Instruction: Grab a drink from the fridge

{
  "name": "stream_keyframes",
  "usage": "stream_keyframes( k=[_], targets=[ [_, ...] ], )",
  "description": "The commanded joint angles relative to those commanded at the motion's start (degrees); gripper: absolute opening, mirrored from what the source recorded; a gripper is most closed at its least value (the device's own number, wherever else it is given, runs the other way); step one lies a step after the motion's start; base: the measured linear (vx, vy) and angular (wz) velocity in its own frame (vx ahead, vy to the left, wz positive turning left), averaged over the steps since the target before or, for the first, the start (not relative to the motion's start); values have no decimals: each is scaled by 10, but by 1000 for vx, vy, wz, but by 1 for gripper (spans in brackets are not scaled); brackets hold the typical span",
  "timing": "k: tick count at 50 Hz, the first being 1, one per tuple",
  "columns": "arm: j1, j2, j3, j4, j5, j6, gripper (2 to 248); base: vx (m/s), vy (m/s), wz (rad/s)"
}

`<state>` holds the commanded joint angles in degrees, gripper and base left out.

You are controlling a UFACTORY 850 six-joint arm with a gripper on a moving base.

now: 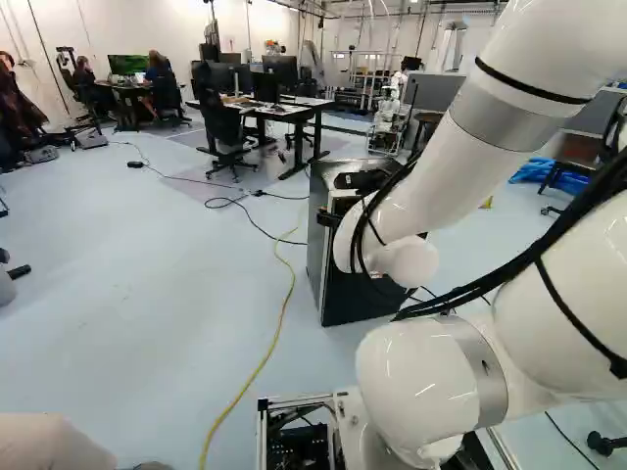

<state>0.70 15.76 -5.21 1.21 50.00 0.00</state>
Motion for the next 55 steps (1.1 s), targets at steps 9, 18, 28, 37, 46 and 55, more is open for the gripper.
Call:
stream_keyframes(
  k=[9,18,28,37,46,55],
  targets=[
    [3,-5,-4,11,0,0,247,0,0,0],
    [6,-10,-9,21,0,0,247,0,0,0],
    [11,-17,-14,33,0,0,247,0,0,0],
    [15,-22,-18,44,0,0,247,0,0,0],
    [20,-26,-22,47,0,0,247,0,0,0],
    [26,-30,-26,48,0,0,247,0,0,0]
  ],
)
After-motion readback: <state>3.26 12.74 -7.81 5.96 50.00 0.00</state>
